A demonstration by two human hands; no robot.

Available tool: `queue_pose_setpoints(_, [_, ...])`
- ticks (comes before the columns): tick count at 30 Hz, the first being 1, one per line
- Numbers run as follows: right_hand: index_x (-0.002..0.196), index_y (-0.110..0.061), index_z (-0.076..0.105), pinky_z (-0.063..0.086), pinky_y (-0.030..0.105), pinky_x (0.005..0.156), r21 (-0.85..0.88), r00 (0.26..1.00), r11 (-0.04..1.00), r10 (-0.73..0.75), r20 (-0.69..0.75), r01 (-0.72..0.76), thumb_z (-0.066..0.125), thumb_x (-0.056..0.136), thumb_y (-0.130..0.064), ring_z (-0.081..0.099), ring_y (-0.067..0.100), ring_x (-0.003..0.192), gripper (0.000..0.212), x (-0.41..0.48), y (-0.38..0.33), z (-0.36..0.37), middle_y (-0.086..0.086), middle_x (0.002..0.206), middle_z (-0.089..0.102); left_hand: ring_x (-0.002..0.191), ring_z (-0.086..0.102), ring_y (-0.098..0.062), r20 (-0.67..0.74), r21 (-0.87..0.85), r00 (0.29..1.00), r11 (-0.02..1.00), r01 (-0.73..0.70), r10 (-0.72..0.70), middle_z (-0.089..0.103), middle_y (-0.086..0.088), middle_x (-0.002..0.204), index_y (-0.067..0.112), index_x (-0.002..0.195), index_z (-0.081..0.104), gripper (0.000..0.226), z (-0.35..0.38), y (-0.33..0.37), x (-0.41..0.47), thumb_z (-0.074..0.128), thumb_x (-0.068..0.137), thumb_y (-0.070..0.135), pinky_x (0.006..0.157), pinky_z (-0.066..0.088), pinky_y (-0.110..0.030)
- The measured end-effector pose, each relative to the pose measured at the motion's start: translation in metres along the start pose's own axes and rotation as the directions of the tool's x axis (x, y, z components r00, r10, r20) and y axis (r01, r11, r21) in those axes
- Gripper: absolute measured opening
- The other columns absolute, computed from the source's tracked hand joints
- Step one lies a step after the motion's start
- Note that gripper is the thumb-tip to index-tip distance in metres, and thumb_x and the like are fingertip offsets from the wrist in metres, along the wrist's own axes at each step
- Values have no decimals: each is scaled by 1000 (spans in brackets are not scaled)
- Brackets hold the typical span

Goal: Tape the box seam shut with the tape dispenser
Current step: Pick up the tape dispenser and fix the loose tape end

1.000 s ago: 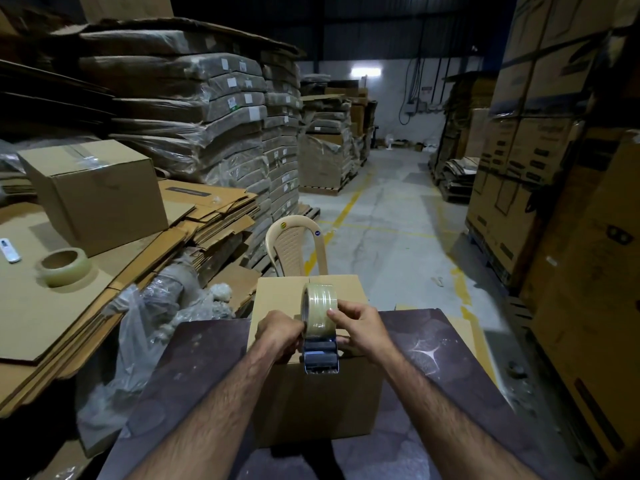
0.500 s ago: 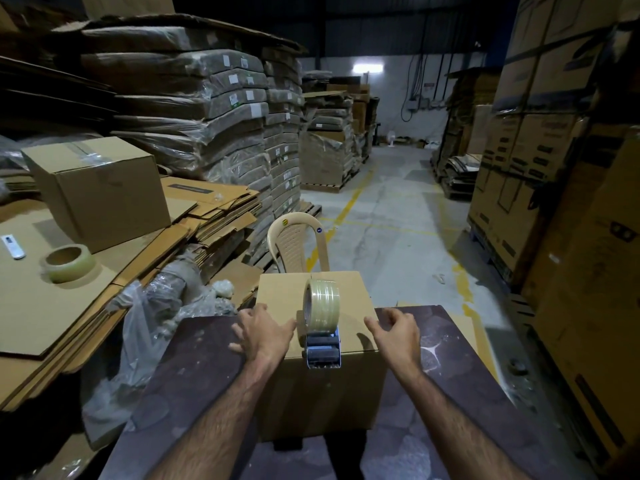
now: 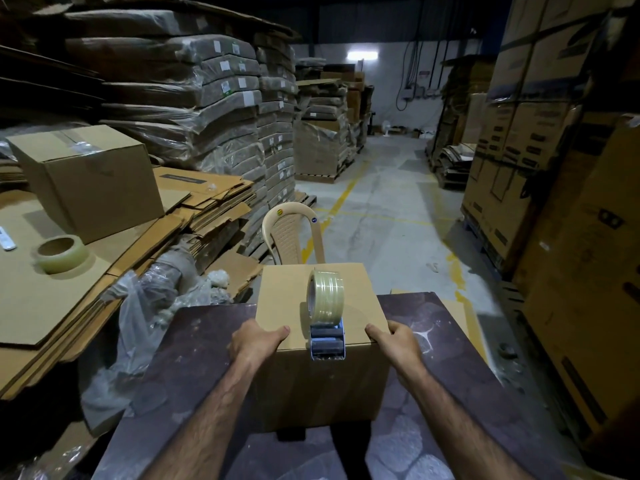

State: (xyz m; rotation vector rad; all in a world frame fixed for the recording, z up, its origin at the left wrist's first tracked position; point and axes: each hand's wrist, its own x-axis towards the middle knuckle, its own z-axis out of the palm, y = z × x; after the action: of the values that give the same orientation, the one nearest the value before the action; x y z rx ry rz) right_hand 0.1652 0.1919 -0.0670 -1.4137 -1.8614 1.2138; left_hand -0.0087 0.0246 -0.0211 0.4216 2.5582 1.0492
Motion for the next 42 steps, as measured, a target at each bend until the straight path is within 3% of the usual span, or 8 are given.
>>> queue_pose_setpoints(7, [78,-23,70,56,35,75,-41,1000,999,7,-11,-7,65,72,-45,67,15,81,24,-25,16,-27,-9,81,73,105,62,-30,28,62,999,997,-48,46,69,-10,114,11,108,65,46,4,-6,-24,70,80,47,79,44,-31])
queue_pose_setpoints(18, [95,-16,72,46,25,66,-68,999,998,-8,-51,5,66,82,-39,65,12,80,26,-58,22,-46,-6,84,71,86,62,-24,53,86,994,991,-100,96,71,-7,98,15,86,62,35,2,-18,-43,73,77,48,71,47,-29])
queue_pose_setpoints(23, [104,-14,71,43,14,61,-119,994,990,-87,-65,79,68,83,-33,63,4,78,29,-65,21,-52,-2,94,73,95,63,-25,35,115,987,981,-158,155,70,-7,108,14,103,62,43,-2,-19,-49,71,78,48,72,46,-30])
queue_pose_setpoints(25, [111,-11,68,49,23,76,-159,948,970,-219,-231,186,69,83,-29,64,15,92,34,-76,21,-54,3,103,71,105,62,-27,-74,89,954,955,-284,291,67,-8,117,13,118,57,45,-5,-17,-62,71,83,37,80,47,-33])
queue_pose_setpoints(27, [108,-14,68,51,36,80,-190,844,904,-425,-328,382,72,82,-25,61,16,92,28,-93,15,-55,-1,96,68,109,62,-24,-194,-7,862,878,-479,469,65,-6,121,10,129,53,50,-8,-15,-75,71,85,23,85,45,-27])
queue_pose_setpoints(31, [104,-22,68,46,26,78,-326,679,659,-731,-68,677,73,77,-36,53,10,90,30,-128,7,-46,-9,94,62,95,64,-7,-111,-130,727,715,-686,678,68,7,101,18,110,64,26,-2,-24,-79,68,85,10,80,58,-28])
queue_pose_setpoints(36, [108,-25,63,50,35,73,-490,615,512,-786,65,706,81,68,-37,55,18,92,45,-131,10,-28,-3,99,60,106,56,-5,74,-192,674,674,-714,735,61,15,105,25,100,59,25,10,-30,-77,59,88,4,92,53,-30])
queue_pose_setpoints(42, [99,-22,65,49,34,64,-548,564,467,-826,11,694,84,65,-25,56,19,81,39,-127,8,-18,-1,90,60,112,52,-1,158,-223,633,652,-725,758,58,17,112,32,92,52,30,14,-30,-74,54,90,3,94,48,-26])
